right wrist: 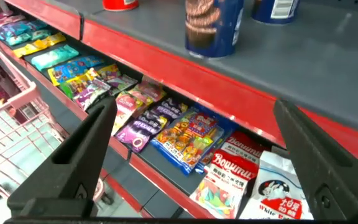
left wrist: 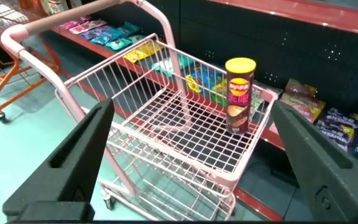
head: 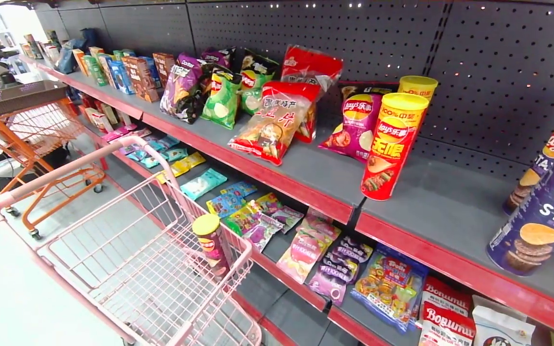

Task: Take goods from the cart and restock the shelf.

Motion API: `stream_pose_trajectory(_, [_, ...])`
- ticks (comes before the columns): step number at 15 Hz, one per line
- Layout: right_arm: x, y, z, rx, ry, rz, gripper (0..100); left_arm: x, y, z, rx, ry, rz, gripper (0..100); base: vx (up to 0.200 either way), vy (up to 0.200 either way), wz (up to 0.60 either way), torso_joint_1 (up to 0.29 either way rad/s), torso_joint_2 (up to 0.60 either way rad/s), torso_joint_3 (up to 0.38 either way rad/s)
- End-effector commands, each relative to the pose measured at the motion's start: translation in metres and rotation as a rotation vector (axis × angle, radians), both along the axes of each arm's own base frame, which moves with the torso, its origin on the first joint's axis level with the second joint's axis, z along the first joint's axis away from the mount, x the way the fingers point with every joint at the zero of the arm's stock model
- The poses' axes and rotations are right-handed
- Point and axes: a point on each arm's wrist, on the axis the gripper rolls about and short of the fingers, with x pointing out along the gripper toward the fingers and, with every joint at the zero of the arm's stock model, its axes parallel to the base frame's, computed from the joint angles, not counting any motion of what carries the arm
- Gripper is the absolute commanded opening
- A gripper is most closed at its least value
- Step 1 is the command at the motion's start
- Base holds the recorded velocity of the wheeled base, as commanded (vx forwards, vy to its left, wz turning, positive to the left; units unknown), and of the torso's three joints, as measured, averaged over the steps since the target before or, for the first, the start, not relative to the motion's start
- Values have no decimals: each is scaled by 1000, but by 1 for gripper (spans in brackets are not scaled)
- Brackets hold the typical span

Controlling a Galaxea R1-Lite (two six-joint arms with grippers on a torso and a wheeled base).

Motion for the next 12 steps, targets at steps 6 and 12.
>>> stream_pose_trajectory(6, [0,0,0,-1,1,1,100,0,0,0,0,1,-1,100,0,0,0,-152,400,242])
stream_pose_trajectory(12, [0,0,0,3,1,1,100,0,0,0,2,3,-14,100,0,0,0,-141,399,256])
